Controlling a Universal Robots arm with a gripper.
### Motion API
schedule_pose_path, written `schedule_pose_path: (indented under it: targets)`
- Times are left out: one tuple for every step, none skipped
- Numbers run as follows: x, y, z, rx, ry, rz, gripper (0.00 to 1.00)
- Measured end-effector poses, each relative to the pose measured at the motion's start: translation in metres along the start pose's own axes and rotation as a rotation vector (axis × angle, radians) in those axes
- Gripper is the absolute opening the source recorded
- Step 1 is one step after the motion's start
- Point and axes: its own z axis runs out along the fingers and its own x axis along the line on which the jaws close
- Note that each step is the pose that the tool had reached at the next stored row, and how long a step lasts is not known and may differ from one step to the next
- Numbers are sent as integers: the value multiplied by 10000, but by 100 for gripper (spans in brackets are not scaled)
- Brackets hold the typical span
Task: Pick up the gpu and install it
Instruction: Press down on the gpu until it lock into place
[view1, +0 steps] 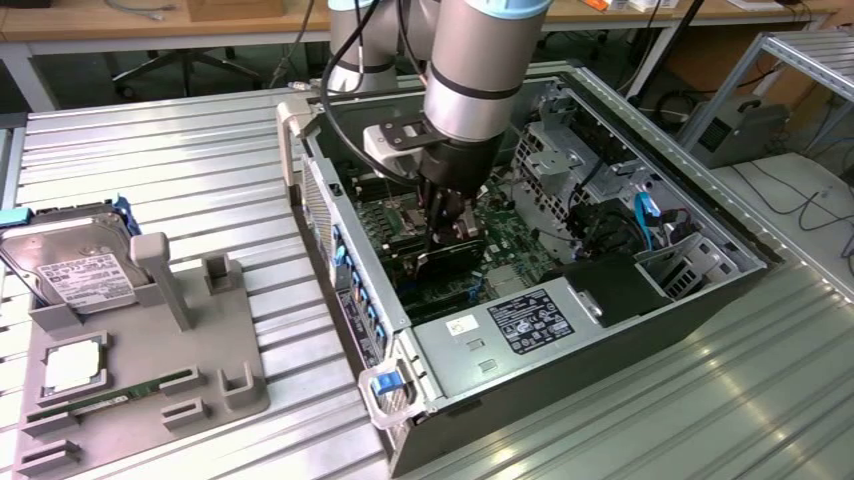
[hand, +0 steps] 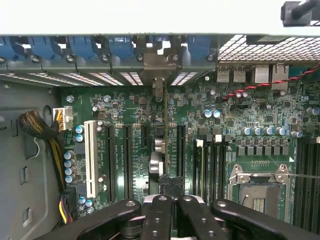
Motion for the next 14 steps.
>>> schedule_pose_path:
  targets:
    - [0, 0, 1, 1, -2, 0, 11]
    - [0, 0, 2, 1, -2, 0, 11]
    - [0, 3, 8, 1, 0, 1, 11]
    - [0, 6, 9, -1, 2, 1, 11]
    - [0, 6, 9, -1, 2, 0, 11]
    - [0, 6, 10, -1, 1, 0, 11]
    - [0, 6, 11, 0, -1, 0, 11]
    - [0, 12, 11, 1, -1, 1, 11]
    - [0, 23, 11, 1, -3, 1, 11]
    - [0, 34, 11, 1, -3, 0, 11]
    - [0, 38, 11, 3, -4, -1, 11]
    - [0, 39, 11, 1, -5, -1, 11]
    - [0, 39, 11, 1, -5, -1, 11]
    - [0, 40, 11, 1, -4, -1, 11]
